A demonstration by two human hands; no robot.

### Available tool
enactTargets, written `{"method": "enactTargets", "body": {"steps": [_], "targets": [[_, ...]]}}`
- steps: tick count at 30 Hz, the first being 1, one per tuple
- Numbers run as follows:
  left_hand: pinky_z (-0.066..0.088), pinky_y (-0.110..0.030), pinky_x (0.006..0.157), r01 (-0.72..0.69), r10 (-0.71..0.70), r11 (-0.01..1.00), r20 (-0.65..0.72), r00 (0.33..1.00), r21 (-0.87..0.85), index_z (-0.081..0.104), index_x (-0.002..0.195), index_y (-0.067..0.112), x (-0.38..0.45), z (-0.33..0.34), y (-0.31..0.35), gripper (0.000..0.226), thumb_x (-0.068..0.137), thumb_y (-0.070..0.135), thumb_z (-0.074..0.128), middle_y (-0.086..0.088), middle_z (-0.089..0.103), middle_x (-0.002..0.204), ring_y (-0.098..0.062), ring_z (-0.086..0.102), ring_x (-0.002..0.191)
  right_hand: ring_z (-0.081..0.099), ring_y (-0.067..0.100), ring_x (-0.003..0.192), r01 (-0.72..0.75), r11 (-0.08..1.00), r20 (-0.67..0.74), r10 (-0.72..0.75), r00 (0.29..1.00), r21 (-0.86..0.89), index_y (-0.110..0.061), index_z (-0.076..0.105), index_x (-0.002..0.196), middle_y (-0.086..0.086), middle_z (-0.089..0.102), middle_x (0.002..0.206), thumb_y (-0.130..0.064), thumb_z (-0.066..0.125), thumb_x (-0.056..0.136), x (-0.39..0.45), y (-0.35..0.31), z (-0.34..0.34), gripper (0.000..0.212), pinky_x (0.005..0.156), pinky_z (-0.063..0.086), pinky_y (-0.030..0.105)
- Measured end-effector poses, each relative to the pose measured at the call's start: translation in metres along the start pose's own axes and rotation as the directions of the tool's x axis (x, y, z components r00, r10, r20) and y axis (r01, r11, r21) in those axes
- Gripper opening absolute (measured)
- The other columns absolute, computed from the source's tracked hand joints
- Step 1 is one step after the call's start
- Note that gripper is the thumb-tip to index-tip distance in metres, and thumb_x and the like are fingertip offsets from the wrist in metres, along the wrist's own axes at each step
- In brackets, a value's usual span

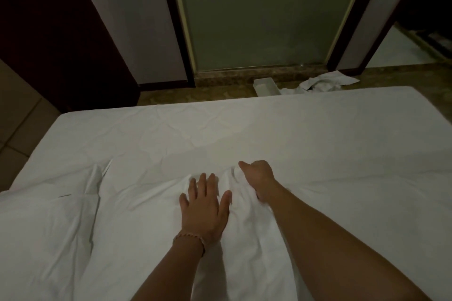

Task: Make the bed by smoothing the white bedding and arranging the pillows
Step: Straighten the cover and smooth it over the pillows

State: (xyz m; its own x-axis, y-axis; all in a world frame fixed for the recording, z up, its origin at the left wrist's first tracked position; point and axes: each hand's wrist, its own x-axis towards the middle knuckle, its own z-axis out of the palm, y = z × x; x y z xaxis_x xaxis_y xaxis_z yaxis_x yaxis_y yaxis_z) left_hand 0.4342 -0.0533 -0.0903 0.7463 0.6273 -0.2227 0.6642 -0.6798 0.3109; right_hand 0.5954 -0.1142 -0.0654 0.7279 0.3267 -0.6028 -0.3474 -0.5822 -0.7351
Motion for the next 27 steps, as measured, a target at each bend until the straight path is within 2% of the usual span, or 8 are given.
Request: {"method": "enactTargets", "body": {"steps": [2, 4, 8, 11, 14, 17, 21, 27], "targets": [[0.005, -0.052, 0.121, 0.003, -0.003, 1.0, 0.001, 1.0, -0.018, 0.004, 0.158, 0.028, -0.001, -0.002, 0.002, 0.089, 0.083, 0.073, -0.009, 0.001, -0.001, 0.167, -0.024, -0.007, 0.153, 0.057, 0.025, 0.082, 0.129, 0.992, -0.117, -0.126, 0.985, 0.014, -0.006, 0.058, 0.079, 0.011, 0.057, 0.08, -0.025, 0.057, 0.097, 0.003, 0.001, -0.013, 0.026, 0.073, 0.045, 0.034], [0.004, -0.053, 0.121, 0.003, -0.004, 0.999, -0.012, 1.0, -0.035, 0.003, 0.159, 0.027, 0.0, -0.005, 0.006, 0.088, 0.083, 0.073, -0.007, 0.0, -0.002, 0.167, -0.026, -0.007, 0.152, 0.044, 0.019, 0.068, 0.245, 0.969, -0.229, -0.234, 0.945, 0.021, -0.012, 0.042, 0.064, 0.006, 0.043, 0.067, -0.018, 0.055, 0.097, 0.005, -0.005, -0.032, 0.035, 0.062, 0.036, 0.032], [0.004, -0.055, 0.121, -0.019, 0.018, 0.998, -0.025, 1.0, -0.052, 0.001, 0.158, 0.031, 0.008, -0.014, 0.017, 0.072, 0.095, 0.067, 0.006, 0.003, -0.006, 0.167, -0.026, -0.011, 0.152, 0.031, 0.013, 0.059, 0.346, 0.938, -0.333, -0.318, 0.888, 0.024, -0.017, 0.032, 0.066, 0.0, 0.033, 0.064, -0.017, 0.052, 0.099, -0.001, -0.012, -0.052, 0.039, 0.054, 0.028, 0.031], [0.004, -0.057, 0.121, -0.016, 0.014, 0.998, -0.03, 0.999, -0.066, 0.001, 0.158, 0.034, 0.006, -0.015, 0.022, 0.067, 0.098, 0.064, 0.011, 0.005, -0.007, 0.167, -0.026, -0.011, 0.152, 0.042, 0.017, 0.065, 0.328, 0.944, -0.375, -0.318, 0.871, -0.038, -0.012, 0.04, 0.072, 0.0, 0.041, 0.067, -0.029, 0.055, 0.1, -0.001, 0.003, -0.055, 0.035, 0.057, 0.035, 0.031], [0.001, -0.058, 0.12, 0.015, -0.014, 0.999, 0.03, 0.999, -0.032, -0.001, 0.157, 0.037, -0.002, -0.007, 0.017, 0.07, 0.095, 0.067, 0.006, 0.005, -0.009, 0.167, -0.028, -0.012, 0.152, 0.061, 0.028, 0.083, 0.116, 0.991, -0.249, -0.13, 0.96, -0.067, -0.001, 0.055, 0.095, 0.012, 0.061, 0.085, -0.061, 0.06, 0.088, 0.003, 0.025, -0.053, 0.061, 0.076, 0.054, 0.039], [-0.002, -0.057, 0.12, 0.031, -0.03, 0.999, 0.025, 0.999, -0.031, -0.002, 0.157, 0.038, -0.014, -0.001, 0.01, 0.082, 0.083, 0.072, -0.007, 0.004, -0.008, 0.167, -0.03, -0.012, 0.152, 0.064, 0.033, 0.099, 0.043, 0.999, -0.183, -0.048, 0.982, -0.031, -0.001, 0.053, 0.114, 0.017, 0.063, 0.11, -0.078, 0.055, 0.078, -0.01, 0.046, -0.047, 0.085, 0.087, 0.056, 0.046], [0.0, -0.057, 0.12, 0.024, -0.023, 0.999, 0.017, 1.0, -0.049, 0.002, 0.158, 0.037, -0.037, -0.005, 0.006, 0.069, 0.096, 0.067, 0.008, 0.001, -0.006, 0.167, -0.031, -0.01, 0.152, 0.059, 0.02, 0.086, 0.098, 0.987, -0.167, -0.076, 0.983, 0.131, -0.012, 0.058, 0.096, 0.001, 0.061, 0.09, -0.073, 0.047, 0.087, -0.053, 0.075, -0.038, 0.063, 0.077, 0.045, 0.032], [0.003, -0.059, 0.119, 0.025, -0.022, 0.998, 0.04, 0.999, -0.056, 0.004, 0.157, 0.036, -0.089, -0.001, 0.01, 0.063, 0.101, 0.06, 0.014, 0.001, -0.005, 0.167, -0.033, -0.007, 0.152, 0.053, 0.017, 0.06, 0.142, 0.984, -0.094, -0.153, 0.984, -0.108, -0.016, 0.053, 0.063, 0.002, 0.052, 0.061, -0.066, 0.051, 0.091, -0.118, 0.112, -0.047, 0.058, 0.061, 0.041, 0.03]]}}
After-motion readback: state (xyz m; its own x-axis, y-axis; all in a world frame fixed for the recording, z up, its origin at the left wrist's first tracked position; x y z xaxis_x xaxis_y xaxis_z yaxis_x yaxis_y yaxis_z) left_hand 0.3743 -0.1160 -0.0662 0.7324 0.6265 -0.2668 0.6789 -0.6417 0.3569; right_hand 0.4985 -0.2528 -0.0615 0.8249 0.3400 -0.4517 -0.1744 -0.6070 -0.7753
